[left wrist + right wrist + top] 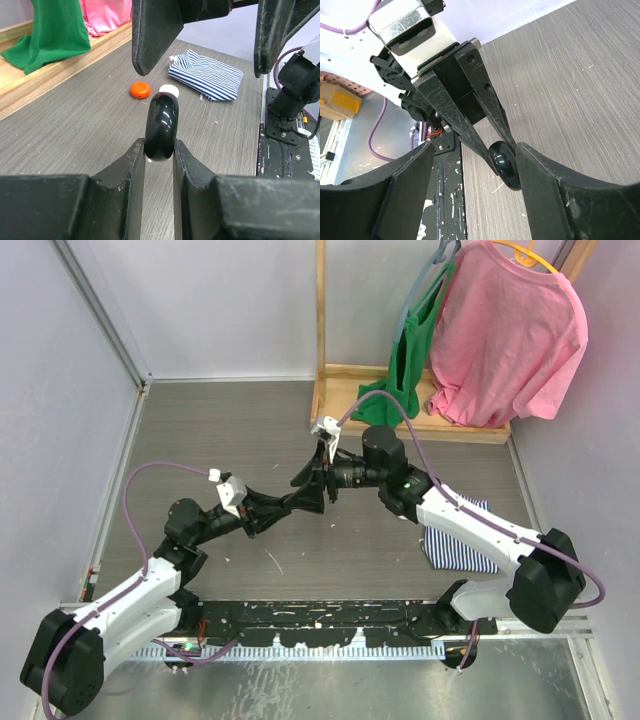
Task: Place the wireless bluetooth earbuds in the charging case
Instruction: Close the charging case, then place the charging case at the center of the board.
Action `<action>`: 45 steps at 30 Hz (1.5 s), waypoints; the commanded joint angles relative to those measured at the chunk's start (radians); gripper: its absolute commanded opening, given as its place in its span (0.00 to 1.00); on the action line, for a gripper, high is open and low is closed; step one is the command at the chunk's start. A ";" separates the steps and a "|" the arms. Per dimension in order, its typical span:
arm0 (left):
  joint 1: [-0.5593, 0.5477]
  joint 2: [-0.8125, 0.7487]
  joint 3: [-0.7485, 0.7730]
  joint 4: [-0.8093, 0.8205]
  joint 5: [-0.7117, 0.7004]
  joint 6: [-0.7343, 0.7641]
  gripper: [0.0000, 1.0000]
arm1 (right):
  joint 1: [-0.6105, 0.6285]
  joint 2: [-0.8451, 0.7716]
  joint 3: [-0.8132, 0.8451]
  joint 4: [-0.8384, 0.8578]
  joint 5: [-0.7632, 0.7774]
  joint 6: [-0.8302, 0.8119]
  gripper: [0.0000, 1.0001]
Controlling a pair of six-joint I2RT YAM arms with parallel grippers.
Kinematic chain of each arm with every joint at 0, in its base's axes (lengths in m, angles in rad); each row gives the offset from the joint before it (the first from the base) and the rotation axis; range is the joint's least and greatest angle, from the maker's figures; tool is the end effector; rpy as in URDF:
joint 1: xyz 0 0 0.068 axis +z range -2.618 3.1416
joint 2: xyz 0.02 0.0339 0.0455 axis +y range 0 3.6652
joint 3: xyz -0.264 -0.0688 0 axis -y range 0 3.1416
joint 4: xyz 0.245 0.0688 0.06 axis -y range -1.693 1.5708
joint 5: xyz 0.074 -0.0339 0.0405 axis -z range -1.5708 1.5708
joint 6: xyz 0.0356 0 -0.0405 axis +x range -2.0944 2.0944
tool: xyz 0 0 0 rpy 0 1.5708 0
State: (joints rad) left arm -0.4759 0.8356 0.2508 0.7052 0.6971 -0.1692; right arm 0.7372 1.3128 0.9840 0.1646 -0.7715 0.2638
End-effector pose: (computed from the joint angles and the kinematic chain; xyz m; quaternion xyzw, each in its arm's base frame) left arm 0.1503 -0.1032 0.2363 0.3478 0.5770 -0.4378 0.5953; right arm 0.2070 0.2214 0.3302 -0.4023 0.6299 0.5393 0.3880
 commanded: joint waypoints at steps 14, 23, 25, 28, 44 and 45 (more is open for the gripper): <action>-0.019 0.219 0.169 -0.065 -0.033 -0.192 0.00 | -0.012 -0.258 -0.238 -0.007 0.590 -0.204 0.76; -0.101 0.485 0.333 -0.289 -0.102 -0.372 0.00 | -0.013 -0.391 -0.459 0.111 0.884 -0.211 0.77; -0.128 0.540 0.369 -0.345 -0.137 -0.397 0.01 | -0.012 -0.416 -0.502 0.140 0.932 -0.214 0.77; -0.169 0.635 0.437 -0.412 -0.172 -0.433 0.03 | -0.012 -0.459 -0.568 0.186 0.996 -0.217 0.77; -0.306 1.150 0.874 -0.434 -0.212 -0.636 0.16 | -0.013 -0.661 -0.770 0.349 1.198 -0.219 0.77; -0.311 1.173 0.899 -0.439 -0.214 -0.641 0.17 | -0.013 -0.660 -0.770 0.348 1.199 -0.219 0.77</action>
State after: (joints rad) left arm -0.7685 1.9568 1.0508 0.2562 0.4957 -0.7609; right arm 0.7288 0.6670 0.2142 0.4213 0.3752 0.0540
